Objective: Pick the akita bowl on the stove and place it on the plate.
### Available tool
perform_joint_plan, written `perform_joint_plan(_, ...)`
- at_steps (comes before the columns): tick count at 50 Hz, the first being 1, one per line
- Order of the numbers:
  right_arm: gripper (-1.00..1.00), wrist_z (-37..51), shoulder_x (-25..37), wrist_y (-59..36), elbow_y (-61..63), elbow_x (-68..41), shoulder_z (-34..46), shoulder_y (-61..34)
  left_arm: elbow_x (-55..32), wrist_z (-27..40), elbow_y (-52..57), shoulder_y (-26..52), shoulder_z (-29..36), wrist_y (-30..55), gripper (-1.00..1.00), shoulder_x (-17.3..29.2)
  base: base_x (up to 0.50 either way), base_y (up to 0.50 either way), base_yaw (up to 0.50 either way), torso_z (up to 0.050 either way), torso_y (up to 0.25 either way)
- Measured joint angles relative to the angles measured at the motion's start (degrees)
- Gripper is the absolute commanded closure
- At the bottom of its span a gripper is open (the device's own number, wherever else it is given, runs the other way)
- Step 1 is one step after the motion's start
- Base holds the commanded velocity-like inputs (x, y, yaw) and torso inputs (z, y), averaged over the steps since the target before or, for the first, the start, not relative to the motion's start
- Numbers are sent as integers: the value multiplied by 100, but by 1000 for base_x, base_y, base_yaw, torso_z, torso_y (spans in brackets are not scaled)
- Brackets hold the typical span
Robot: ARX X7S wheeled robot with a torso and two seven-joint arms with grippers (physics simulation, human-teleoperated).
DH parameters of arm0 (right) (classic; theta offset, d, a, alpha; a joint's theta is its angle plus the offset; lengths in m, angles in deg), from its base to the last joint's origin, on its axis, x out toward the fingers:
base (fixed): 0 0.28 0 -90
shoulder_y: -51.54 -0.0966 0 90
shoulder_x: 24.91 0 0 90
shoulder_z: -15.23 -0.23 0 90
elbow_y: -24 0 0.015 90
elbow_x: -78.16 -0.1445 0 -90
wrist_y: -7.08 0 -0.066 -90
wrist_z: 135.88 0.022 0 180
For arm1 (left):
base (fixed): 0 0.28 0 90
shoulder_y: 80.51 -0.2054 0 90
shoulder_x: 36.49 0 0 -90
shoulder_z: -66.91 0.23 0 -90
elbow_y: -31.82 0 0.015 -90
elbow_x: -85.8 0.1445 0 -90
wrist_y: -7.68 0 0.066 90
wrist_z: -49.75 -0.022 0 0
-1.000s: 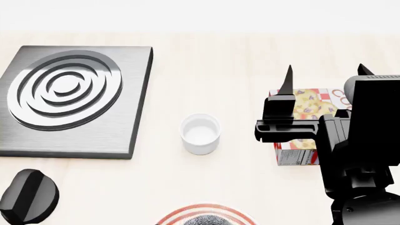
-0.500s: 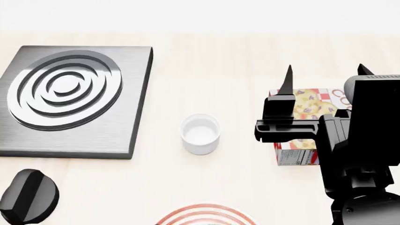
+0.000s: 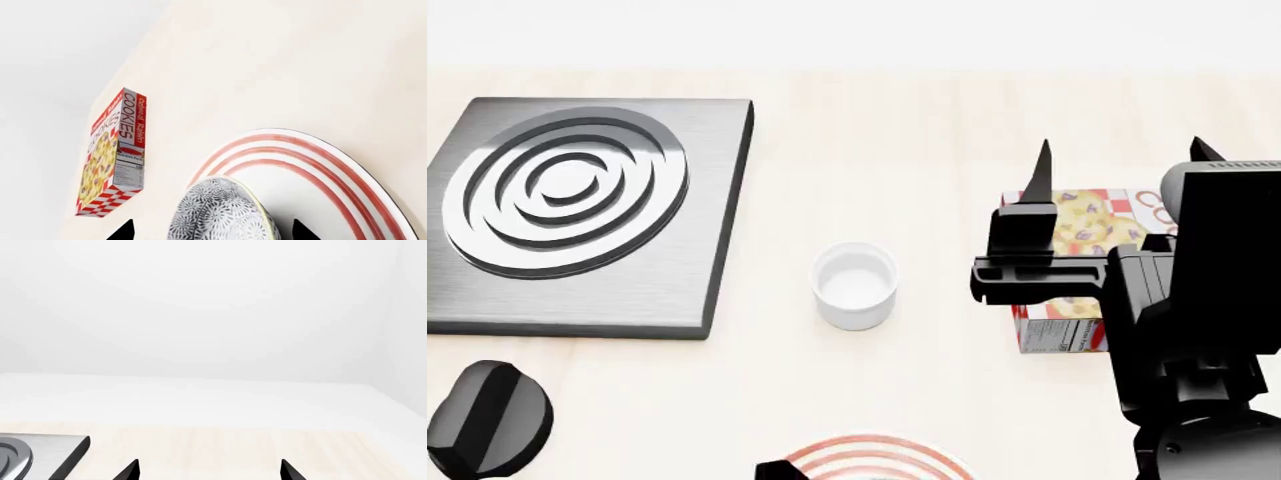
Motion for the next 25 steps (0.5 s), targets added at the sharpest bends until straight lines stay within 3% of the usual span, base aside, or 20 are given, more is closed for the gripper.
perform_joint_plan(25, -100, 37, 20, 15, -15, -42, 24, -9, -571, 453, 90, -223, -850, -44, -100, -322, 0, 0, 0, 0, 0)
